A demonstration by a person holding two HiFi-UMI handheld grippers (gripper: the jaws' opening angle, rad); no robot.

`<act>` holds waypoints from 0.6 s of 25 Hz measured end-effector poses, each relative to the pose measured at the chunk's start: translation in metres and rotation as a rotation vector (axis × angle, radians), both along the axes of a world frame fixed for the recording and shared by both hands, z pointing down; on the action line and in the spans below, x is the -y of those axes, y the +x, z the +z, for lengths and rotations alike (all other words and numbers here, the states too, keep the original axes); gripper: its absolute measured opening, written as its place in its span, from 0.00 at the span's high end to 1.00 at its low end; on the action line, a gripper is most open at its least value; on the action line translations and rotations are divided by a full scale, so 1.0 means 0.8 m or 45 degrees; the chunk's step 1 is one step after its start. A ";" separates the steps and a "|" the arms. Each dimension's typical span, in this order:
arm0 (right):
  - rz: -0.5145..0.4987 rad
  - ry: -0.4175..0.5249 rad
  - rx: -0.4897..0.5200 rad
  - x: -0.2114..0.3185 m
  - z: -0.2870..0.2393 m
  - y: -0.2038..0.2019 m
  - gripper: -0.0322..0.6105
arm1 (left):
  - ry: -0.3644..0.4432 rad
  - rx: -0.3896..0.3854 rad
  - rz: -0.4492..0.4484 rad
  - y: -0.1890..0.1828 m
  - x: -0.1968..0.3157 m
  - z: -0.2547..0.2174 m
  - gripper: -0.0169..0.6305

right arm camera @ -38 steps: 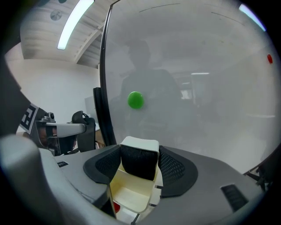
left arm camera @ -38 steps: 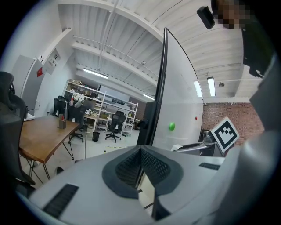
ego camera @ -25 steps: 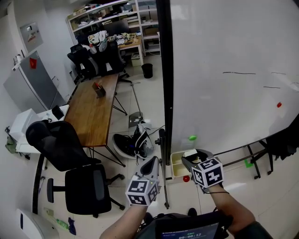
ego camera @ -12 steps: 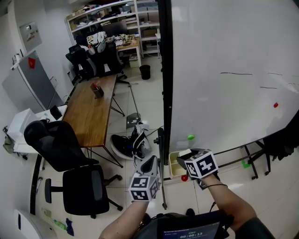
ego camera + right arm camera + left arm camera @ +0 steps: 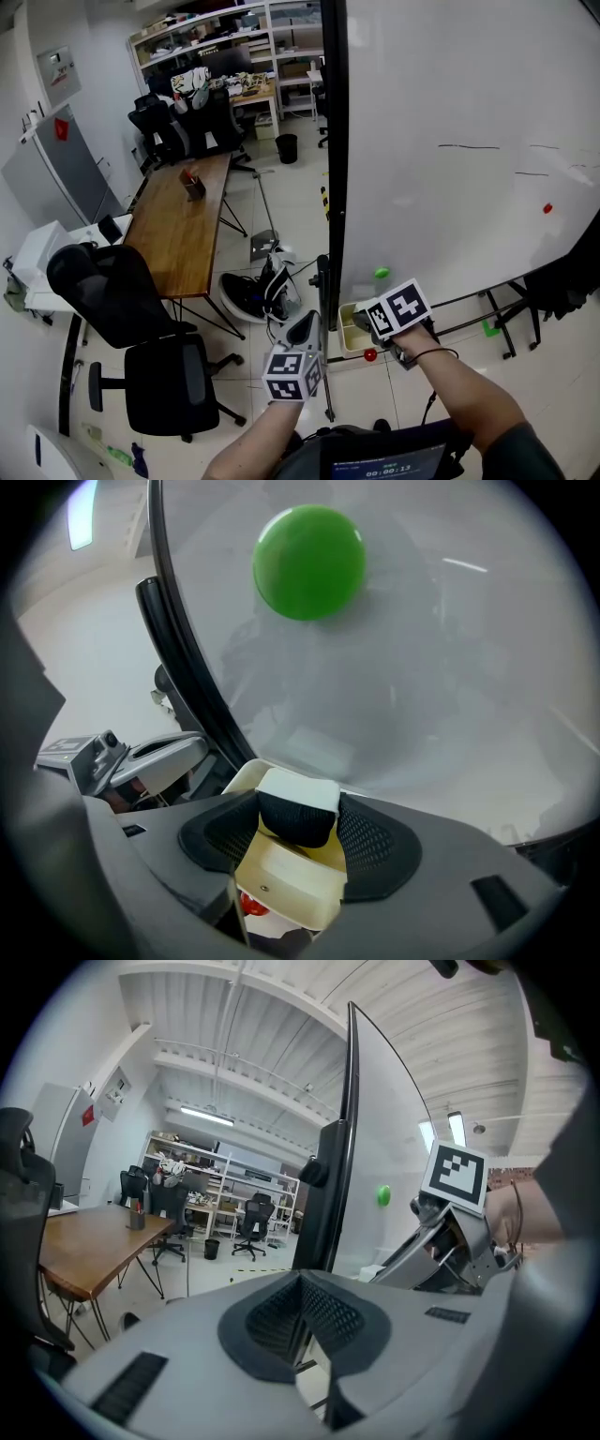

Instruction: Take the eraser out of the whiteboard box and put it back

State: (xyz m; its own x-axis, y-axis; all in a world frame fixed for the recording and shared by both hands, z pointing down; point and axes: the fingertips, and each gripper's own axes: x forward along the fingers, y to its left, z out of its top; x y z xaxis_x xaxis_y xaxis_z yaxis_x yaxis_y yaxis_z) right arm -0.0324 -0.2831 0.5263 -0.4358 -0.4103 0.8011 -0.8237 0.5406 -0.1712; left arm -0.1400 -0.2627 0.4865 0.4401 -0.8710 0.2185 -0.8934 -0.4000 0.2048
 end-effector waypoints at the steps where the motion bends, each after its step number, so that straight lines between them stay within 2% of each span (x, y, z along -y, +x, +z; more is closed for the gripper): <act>1: 0.005 -0.009 -0.006 0.001 0.001 -0.001 0.50 | 0.003 -0.002 -0.001 0.000 0.000 0.000 0.94; 8: 0.045 -0.102 -0.035 -0.005 0.002 -0.005 0.50 | 0.000 -0.019 0.001 -0.003 -0.009 -0.003 0.94; 15: 0.107 -0.051 -0.018 -0.005 0.002 -0.006 0.49 | -0.002 -0.016 -0.006 -0.009 -0.016 -0.003 0.94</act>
